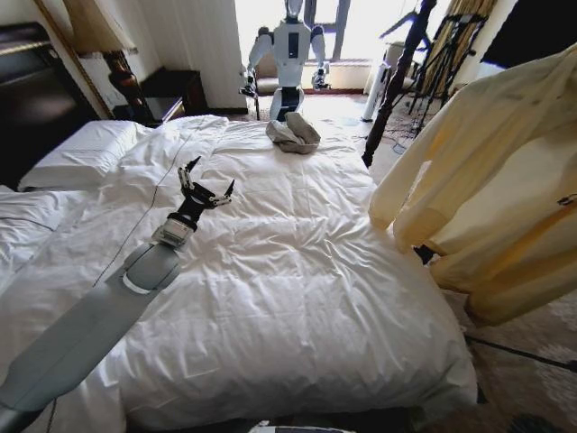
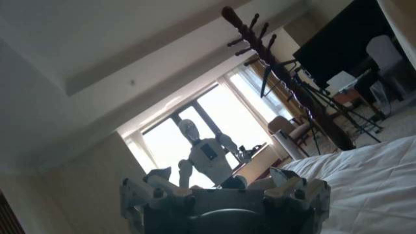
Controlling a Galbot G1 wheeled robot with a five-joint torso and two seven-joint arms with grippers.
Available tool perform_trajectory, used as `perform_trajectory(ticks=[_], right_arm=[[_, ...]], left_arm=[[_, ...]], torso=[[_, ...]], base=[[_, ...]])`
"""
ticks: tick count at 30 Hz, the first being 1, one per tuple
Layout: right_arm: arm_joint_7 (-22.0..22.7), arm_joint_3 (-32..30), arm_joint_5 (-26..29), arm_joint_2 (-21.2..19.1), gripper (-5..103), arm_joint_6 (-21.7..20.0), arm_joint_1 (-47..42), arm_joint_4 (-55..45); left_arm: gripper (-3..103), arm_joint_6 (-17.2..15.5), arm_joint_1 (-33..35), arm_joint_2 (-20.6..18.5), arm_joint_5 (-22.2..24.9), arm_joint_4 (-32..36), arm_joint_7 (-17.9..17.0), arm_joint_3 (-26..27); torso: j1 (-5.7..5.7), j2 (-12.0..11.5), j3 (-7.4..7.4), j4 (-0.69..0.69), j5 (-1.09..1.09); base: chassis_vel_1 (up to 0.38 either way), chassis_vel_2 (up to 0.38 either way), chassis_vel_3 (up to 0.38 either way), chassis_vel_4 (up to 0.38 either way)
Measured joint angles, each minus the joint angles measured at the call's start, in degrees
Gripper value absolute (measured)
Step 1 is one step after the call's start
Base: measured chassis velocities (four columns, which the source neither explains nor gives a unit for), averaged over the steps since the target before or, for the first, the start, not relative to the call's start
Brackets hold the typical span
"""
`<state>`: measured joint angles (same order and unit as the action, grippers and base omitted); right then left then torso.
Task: Pick up the clothes from the bed and hang them on the clothes hanger.
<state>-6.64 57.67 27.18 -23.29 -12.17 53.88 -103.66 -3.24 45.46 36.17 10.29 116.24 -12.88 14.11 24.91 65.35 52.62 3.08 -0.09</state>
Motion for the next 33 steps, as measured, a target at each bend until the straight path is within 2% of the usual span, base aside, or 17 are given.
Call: perform_trajectory(ticks=[2,5,10,12,14,16,17,19,20,23,24,26,27,30,31,32,33], right_arm=[[-0.4,0.1,1.6,-0.7,13,0.0,0.1,-0.4],[-1.8,0.8,5.2,-1.8,14,0.1,0.2,-0.5],[-1.9,1.9,9.6,-1.8,24,0.5,0.7,-0.1],[-1.4,1.9,10.8,-1.3,33,0.8,0.7,0.1],[-1.3,1.7,11.0,-1.2,33,0.9,0.7,0.2],[-0.8,1.4,11.1,-1.0,44,1.2,0.7,0.3],[-0.8,1.4,11.1,-1.0,44,1.2,0.7,0.3],[-0.7,0.9,11.3,-1.2,55,1.7,0.5,0.1],[-0.7,0.9,11.3,-1.2,55,1.7,0.5,0.1],[-2.3,0.6,14.8,-2.5,72,5.0,0.2,-1.3],[-2.3,0.6,14.8,-2.5,72,5.0,0.2,-1.3],[-4.7,1.2,22.0,-4.3,83,8.9,0.0,-4.1],[-4.7,1.2,22.0,-4.3,83,8.9,0.0,-4.1],[-8.3,5.2,37.4,-7.2,97,11.0,2.0,-10.7],[-8.4,7.2,41.0,-7.8,97,10.9,3.2,-13.0],[-8.4,7.2,41.0,-7.8,97,10.9,3.2,-13.0],[-7.5,10.9,45.0,-8.5,99,10.9,5.0,-16.3]], left_arm=[[100,0.0,0.1,0.0,0.0,0.0,0.0,0.0],[100,0.1,0.4,0.0,-0.1,0.0,0.0,0.0],[100,0.3,1.5,0.0,-0.2,0.3,0.1,0.3],[100,0.6,2.2,-0.1,-0.4,0.5,0.1,0.7],[100,0.7,2.4,-0.1,-0.4,0.5,0.1,0.8],[100,1.0,2.7,-0.2,-0.5,0.6,0.1,0.9],[100,1.0,2.7,-0.2,-0.5,0.6,0.1,0.9],[100,1.1,2.9,-0.2,-0.6,0.6,0.1,1.0],[100,1.1,2.9,-0.2,-0.6,0.6,0.1,1.0],[100,1.1,2.8,-0.2,-0.6,0.4,0.1,1.0],[100,1.1,2.8,-0.2,-0.6,0.4,0.1,1.0],[100,1.0,2.9,-0.2,0.0,0.4,-0.3,1.4],[100,1.0,2.9,-0.2,0.0,0.4,-0.3,1.4],[100,-0.6,5.4,-0.3,4.1,1.7,-1.1,3.2],[100,-1.3,6.6,-0.2,6.3,2.4,-1.5,4.0],[100,-1.3,6.6,-0.2,6.3,2.4,-1.5,4.0],[100,-2.3,8.6,0.2,9.6,3.6,-2.3,5.4]], torso=[[0.0,0.0,0.0,0.01,-0.02],[0.0,0.0,0.0,0.04,0.09],[0.0,0.0,0.02,0.04,0.14],[0.0,0.0,0.01,0.06,0.13],[0.0,0.0,0.01,0.06,0.1],[0.0,0.0,0.01,0.05,0.11],[0.0,0.0,0.01,0.05,0.11],[0.0,0.0,0.01,0.04,0.03],[0.0,0.0,0.01,0.04,0.03],[0.0,0.0,0.01,0.04,0.07],[0.0,0.0,0.01,0.04,0.07],[0.0,0.0,0.01,0.06,0.06],[0.0,0.0,0.01,0.06,0.06],[0.0,0.0,0.01,0.06,0.05],[0.0,0.0,0.01,0.05,0.03],[0.0,0.0,0.01,0.05,0.03],[0.0,0.0,0.0,0.06,0.03]], base=[[0.0,0.0,0.0,0.0],[0.0,0.0,0.0,0.0],[0.0,0.0,0.0,0.0],[0.0,0.0,0.0,0.0],[0.0,0.0,0.0,0.0],[0.0,0.0,0.0,0.0],[0.0,0.0,0.0,0.0],[0.0,0.0,0.0,0.0],[0.0,0.0,0.0,0.0],[0.0,0.0,0.0,0.0],[0.0,0.0,0.0,0.0],[0.0,0.0,0.0,0.0],[0.0,0.0,0.0,0.0],[0.0,0.0,0.0,0.0],[0.0,0.0,0.0,0.0],[0.0,0.0,0.0,0.0],[0.0,0.0,0.0,0.0]])
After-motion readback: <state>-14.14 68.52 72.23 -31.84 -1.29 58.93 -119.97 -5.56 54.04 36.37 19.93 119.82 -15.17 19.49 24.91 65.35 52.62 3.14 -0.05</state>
